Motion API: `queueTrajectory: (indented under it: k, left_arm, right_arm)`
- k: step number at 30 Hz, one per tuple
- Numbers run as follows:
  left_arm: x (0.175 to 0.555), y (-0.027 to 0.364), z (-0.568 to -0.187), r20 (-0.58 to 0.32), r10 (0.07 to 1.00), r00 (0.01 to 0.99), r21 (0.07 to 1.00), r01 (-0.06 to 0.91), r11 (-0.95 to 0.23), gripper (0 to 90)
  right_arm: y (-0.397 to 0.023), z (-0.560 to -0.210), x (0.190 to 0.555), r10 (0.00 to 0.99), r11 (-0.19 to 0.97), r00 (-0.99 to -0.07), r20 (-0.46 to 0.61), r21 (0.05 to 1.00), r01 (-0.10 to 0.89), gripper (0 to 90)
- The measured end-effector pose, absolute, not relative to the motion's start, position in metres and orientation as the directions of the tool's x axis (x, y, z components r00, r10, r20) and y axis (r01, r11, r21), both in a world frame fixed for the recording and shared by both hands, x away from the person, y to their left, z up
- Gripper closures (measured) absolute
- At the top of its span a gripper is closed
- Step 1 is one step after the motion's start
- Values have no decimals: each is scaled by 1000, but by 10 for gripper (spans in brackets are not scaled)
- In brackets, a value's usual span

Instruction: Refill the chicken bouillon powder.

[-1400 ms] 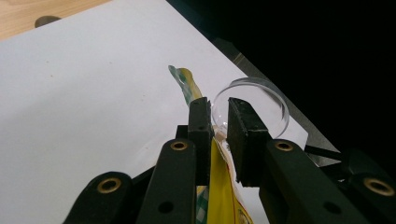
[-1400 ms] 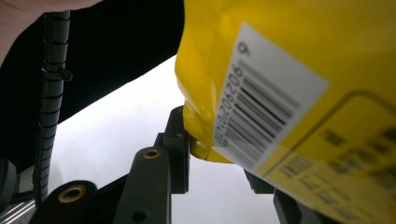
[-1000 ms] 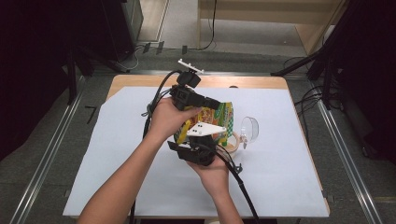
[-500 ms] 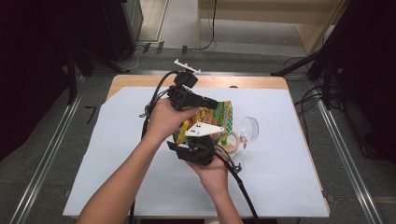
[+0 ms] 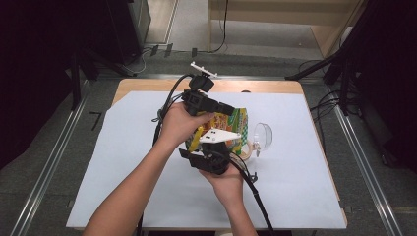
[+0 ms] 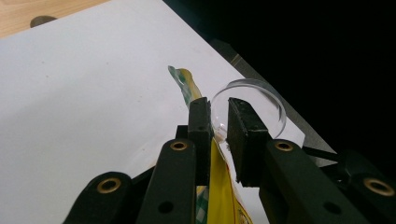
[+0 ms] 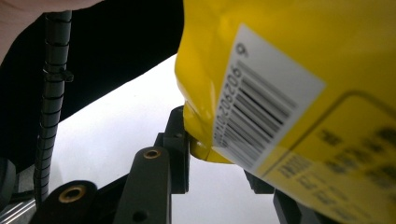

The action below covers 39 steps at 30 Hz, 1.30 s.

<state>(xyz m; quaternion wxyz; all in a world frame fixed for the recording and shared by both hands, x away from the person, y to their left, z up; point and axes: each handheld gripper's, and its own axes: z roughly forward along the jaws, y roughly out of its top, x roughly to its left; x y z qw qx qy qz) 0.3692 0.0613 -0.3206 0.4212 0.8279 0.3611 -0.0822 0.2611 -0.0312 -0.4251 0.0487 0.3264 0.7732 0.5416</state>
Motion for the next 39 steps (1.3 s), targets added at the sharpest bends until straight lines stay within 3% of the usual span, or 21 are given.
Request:
queueTrajectory:
  k: [18, 39]
  left_arm:
    - [372, 57, -320, -435, 531, 727, 629, 667, -398, 796]
    - [369, 60, -319, -418, 531, 737, 633, 656, -412, 792]
  right_arm:
    - [-32, -423, 262, 561, 180, -766, 313, 857, 482, 671]
    - [-29, -424, 260, 555, 202, -783, 281, 868, 454, 652]
